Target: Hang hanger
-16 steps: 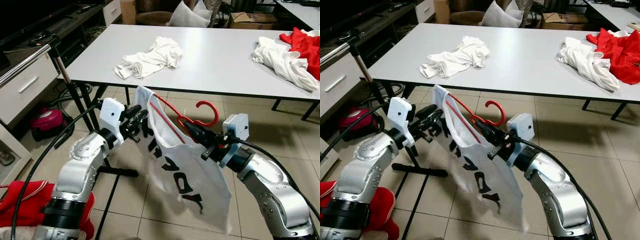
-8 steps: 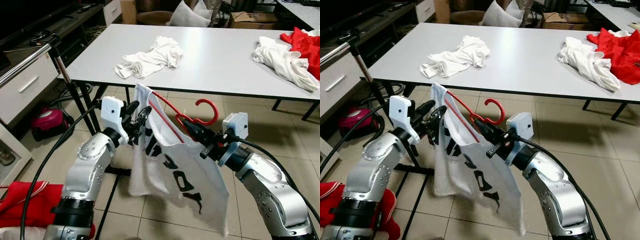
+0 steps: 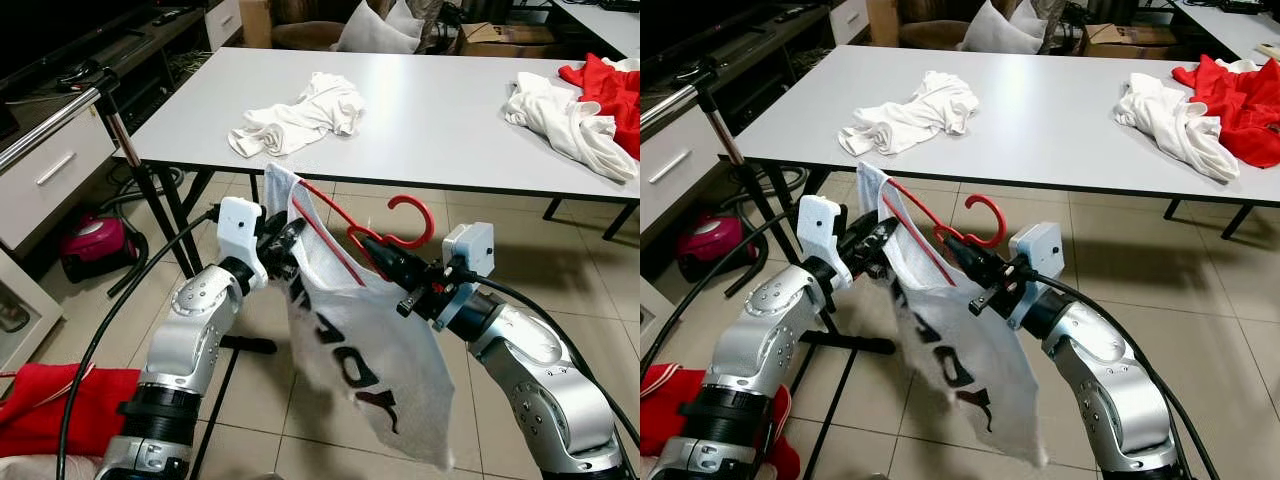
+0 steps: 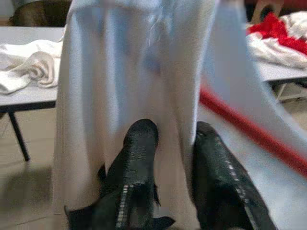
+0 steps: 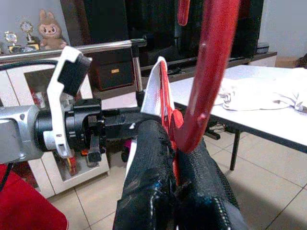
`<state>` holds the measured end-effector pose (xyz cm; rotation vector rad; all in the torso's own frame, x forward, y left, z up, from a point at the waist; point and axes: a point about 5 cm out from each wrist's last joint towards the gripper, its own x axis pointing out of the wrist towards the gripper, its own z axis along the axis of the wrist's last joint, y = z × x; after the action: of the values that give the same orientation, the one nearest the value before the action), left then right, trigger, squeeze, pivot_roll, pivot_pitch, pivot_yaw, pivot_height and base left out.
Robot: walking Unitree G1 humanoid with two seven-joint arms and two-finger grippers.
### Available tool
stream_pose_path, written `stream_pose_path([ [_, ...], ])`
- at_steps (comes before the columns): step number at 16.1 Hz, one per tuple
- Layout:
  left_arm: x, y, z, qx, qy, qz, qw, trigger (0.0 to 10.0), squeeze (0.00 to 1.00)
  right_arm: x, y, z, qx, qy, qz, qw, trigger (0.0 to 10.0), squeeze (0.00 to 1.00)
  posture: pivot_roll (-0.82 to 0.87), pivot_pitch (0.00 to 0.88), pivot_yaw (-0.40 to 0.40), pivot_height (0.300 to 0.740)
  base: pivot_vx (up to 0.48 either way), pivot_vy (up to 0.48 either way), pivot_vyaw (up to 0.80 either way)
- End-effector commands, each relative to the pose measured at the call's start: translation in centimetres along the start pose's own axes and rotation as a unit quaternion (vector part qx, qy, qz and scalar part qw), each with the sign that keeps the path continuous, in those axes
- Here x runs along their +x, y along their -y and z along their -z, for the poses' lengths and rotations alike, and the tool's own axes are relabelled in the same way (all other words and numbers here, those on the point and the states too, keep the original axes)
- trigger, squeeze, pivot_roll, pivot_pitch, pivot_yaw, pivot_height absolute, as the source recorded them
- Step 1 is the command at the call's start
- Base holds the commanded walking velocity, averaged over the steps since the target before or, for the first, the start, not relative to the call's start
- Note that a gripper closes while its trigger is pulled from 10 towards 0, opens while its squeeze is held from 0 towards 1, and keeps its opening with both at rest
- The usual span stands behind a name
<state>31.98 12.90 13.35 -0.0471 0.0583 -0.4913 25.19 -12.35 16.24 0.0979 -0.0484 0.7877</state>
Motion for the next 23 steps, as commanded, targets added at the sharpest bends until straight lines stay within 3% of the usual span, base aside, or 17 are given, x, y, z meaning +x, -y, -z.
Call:
stream_pose_path([
  [1,0.3,-0.3,-0.5,0.013,0.005,-0.006,1.0,0.0,0.0,0.3,-0.3,-1.4,-0.013,0.027,-0.01,1.0,0.0,0.0,-0.15,0.0,0.087,0.74,0.0,0.0,0.0],
  [9,0.5,-0.6,-0.6,0.007,0.014,-0.006,1.0,0.0,0.0,0.4,-0.3,-1.5,-0.017,0.027,-0.008,0.999,0.0,0.0,-0.15,0.0,0.089,0.74,0.0,0.0,0.0],
  [11,0.2,-1.0,-0.9,0.009,0.019,-0.013,1.0,0.0,0.0,0.3,0.0,-1.0,-0.028,0.005,0.003,1.0,0.0,0.0,-0.15,0.0,0.086,0.74,0.0,0.0,0.0],
  [16,-2.2,-4.3,-4.3,0.063,0.055,-0.046,0.995,0.0,0.0,-0.4,0.4,1.4,-0.075,-0.074,0.001,0.994,0.0,0.0,-0.13,0.0,0.073,0.74,0.0,0.0,0.0],
  [18,-2.1,-5.5,-5.8,0.081,0.064,-0.067,0.992,0.0,0.0,-0.3,0.2,0.9,-0.058,-0.054,-0.009,0.997,0.0,0.0,-0.13,0.0,0.07,0.74,0.0,0.0,0.0],
  [21,-1.1,-7.3,-7.2,0.09,0.074,-0.13,0.985,0.0,0.0,-0.9,-1.1,0.4,-0.044,-0.042,-0.079,0.995,0.0,0.0,-0.13,0.0,0.071,0.74,0.0,0.0,0.0],
  [23,-0.2,-8.3,-7.2,0.093,0.049,-0.146,0.984,0.0,0.0,-1.3,-1.6,-0.3,-0.03,-0.023,-0.1,0.994,0.0,0.0,-0.14,0.0,0.081,0.74,0.0,0.0,0.0],
])
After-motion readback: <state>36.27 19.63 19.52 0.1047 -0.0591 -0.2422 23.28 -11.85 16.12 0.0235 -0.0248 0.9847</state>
